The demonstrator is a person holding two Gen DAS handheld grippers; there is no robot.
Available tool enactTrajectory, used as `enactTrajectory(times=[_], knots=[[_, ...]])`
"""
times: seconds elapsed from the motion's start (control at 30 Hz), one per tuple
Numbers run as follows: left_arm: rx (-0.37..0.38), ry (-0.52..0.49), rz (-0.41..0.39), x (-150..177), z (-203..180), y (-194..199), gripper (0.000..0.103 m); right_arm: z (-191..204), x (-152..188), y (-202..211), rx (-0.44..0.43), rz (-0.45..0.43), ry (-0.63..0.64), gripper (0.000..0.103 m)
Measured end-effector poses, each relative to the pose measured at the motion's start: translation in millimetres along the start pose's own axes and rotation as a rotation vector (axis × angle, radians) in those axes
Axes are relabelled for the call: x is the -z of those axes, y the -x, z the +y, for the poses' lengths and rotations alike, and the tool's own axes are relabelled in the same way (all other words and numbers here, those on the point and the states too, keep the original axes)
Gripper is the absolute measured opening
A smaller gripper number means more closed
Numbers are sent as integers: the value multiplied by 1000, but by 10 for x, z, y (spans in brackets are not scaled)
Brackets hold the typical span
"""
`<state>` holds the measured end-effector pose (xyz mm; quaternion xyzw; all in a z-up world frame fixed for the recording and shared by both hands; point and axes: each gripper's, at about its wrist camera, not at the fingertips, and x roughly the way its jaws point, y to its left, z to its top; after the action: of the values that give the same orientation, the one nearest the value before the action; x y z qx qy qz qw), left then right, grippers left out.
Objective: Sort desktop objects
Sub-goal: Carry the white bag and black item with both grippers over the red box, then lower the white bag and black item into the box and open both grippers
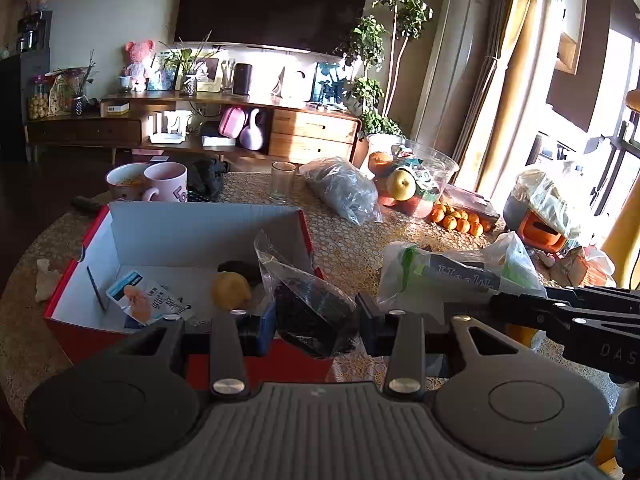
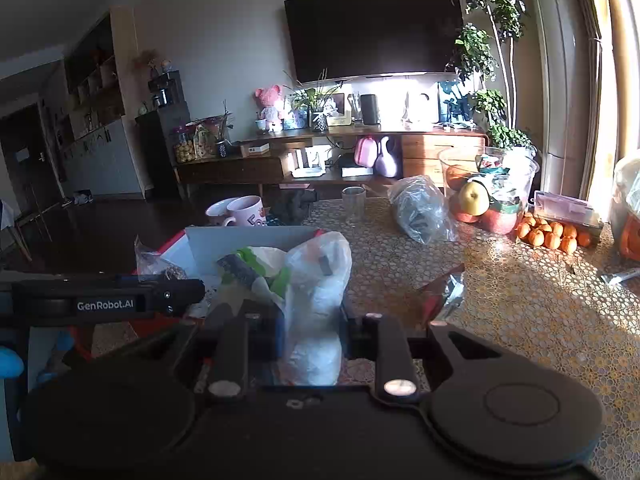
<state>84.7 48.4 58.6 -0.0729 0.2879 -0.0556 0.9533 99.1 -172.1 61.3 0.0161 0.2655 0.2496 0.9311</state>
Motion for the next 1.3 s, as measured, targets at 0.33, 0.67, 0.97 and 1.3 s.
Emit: enactTrajectory(times=[0.33, 0.67, 0.97, 1.3], knots=[[-33, 5, 0, -67, 339, 36, 40, 291, -97, -230, -49, 14, 32, 25], [-77, 10, 18, -93, 609, -58, 40, 464, -200, -494, -73, 29, 53, 25], [-118, 8, 66, -117, 863, -277, 40, 523, -253, -816, -80, 67, 61, 25], [-170, -10, 133, -176, 1167, -674, 40, 584, -299, -1269, -83, 111, 91, 25]])
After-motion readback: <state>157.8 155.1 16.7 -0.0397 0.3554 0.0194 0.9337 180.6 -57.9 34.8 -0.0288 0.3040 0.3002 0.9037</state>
